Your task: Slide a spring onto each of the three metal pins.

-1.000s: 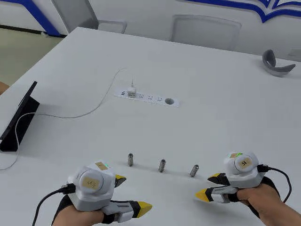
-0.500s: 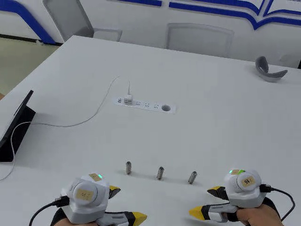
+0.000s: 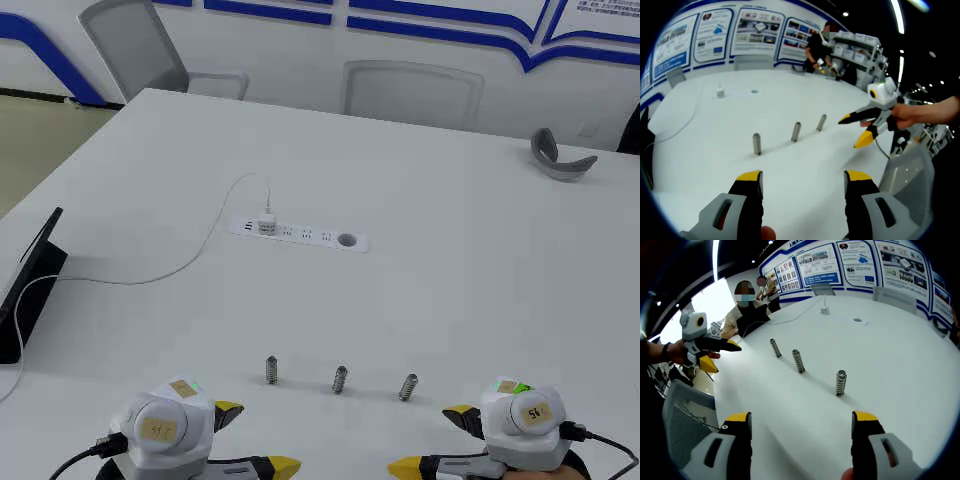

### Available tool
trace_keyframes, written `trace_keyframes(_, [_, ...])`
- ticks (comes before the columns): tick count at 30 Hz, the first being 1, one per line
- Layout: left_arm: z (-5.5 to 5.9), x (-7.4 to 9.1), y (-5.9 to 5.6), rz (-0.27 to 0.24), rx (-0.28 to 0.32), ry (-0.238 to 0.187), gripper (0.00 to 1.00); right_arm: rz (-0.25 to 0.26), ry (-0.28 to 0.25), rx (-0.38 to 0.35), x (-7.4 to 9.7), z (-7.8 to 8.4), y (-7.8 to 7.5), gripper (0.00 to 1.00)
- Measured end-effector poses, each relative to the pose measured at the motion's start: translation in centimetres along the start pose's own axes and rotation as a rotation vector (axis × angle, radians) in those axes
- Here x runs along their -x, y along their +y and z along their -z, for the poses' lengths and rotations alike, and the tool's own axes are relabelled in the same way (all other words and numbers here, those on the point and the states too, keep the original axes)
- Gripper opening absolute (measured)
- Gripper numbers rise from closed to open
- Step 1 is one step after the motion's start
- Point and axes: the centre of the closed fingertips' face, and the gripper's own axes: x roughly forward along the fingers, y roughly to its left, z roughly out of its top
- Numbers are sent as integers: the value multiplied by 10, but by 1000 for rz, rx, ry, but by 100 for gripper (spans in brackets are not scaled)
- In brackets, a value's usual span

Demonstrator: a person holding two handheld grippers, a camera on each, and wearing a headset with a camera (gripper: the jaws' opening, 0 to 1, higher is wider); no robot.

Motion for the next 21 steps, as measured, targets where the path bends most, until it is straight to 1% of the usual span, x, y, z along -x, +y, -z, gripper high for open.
trace_keyframes(2, [0,2,3,-4,-3,4,68,4,-5,1,0,0,1,86])
trace_keyframes(5, [-1,4,8,-11,-4,-1,70,12,-18,-4,0,0,2,87])
trace_keyframes(13, [-6,10,23,-29,2,-9,75,24,-67,-48,4,-5,6,89])
trace_keyframes(15, [-7,11,26,-28,2,-14,77,25,-71,-56,4,-5,7,89])
trace_keyframes(18, [-9,13,32,-42,-8,-22,80,26,-73,-67,5,-5,9,90])
trace_keyframes(19, [-9,14,34,-38,-3,-23,81,22,-66,-74,5,-3,11,90])
trace_keyframes(21, [-8,15,37,-43,2,-24,82,24,-75,-79,6,-4,12,90])
